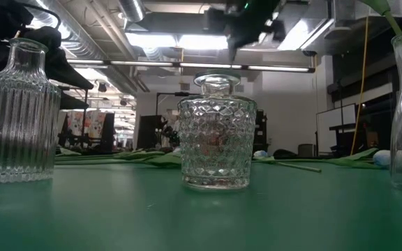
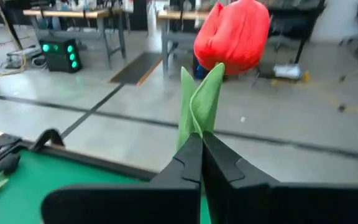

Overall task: Sort flowers into vase by color
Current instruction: Put the top pink tulip into the right transparent vase, then put the pink tulip into the transparent vase

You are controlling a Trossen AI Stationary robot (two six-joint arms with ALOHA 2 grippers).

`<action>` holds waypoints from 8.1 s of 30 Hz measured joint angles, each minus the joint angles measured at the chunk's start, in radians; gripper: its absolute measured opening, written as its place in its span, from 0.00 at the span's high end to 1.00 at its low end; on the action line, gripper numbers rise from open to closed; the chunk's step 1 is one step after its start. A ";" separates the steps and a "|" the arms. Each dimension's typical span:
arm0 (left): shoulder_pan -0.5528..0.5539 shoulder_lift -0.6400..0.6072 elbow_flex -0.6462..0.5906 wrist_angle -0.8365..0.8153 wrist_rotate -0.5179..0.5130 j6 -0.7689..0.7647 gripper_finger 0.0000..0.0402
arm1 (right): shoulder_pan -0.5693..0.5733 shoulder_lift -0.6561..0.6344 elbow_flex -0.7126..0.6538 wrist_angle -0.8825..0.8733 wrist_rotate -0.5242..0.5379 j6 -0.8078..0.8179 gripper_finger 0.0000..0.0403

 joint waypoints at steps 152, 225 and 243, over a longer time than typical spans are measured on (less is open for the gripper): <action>-0.002 0.004 0.000 0.000 -0.196 -0.421 0.39 | 0.957 -0.620 -1.034 1.805 -0.521 -1.278 1.00; -0.127 0.538 0.336 0.227 0.113 -0.023 0.39 | 1.068 -0.745 -1.123 1.753 -0.386 -1.286 0.53; -0.194 1.106 0.529 0.173 0.099 0.154 0.39 | 1.068 -0.743 -1.123 1.753 -0.384 -1.284 0.53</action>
